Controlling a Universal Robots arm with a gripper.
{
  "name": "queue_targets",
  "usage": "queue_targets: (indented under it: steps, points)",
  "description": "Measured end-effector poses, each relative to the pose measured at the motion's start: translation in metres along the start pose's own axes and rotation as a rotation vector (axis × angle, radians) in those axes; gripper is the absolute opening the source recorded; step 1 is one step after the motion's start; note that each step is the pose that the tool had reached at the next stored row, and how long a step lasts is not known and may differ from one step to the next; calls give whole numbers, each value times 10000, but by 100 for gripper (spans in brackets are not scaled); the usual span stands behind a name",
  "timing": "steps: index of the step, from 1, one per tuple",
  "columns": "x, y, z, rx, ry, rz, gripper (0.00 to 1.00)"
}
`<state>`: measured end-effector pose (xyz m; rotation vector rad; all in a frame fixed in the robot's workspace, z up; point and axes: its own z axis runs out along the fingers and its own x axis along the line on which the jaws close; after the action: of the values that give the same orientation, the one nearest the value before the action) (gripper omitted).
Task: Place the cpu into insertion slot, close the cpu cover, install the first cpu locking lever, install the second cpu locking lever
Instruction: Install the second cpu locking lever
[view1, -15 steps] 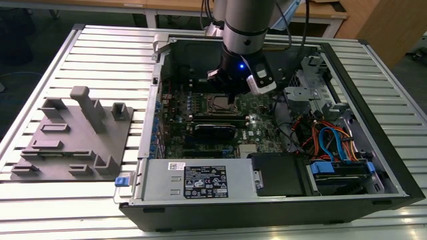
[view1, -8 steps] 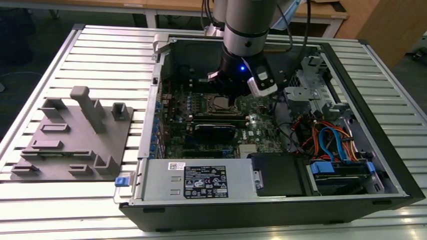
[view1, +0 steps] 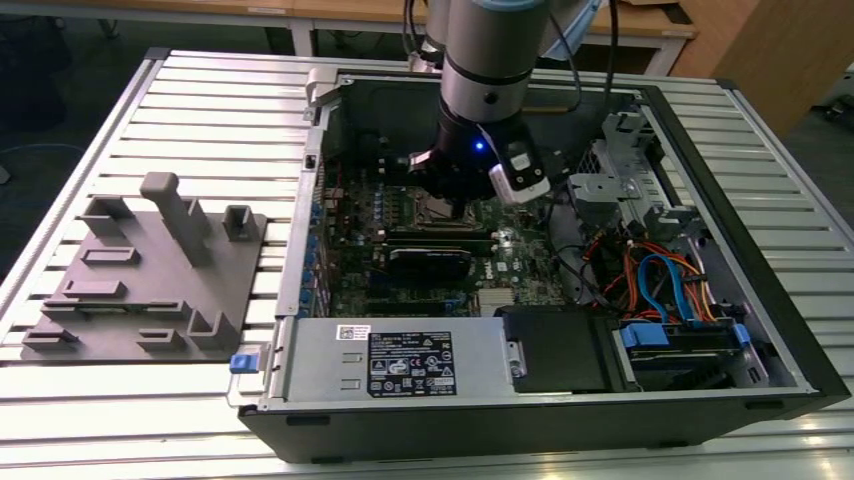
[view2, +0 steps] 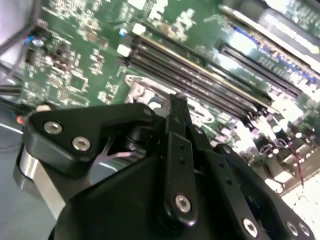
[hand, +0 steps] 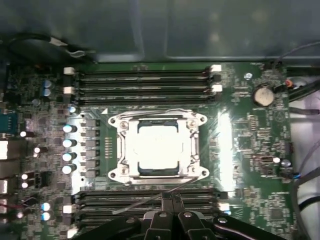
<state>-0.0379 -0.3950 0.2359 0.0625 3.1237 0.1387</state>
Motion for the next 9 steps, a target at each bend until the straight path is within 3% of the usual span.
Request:
queue_targets:
  steps: [9]
  points:
    - [170, -21, 45, 4, 117, 21, 11]
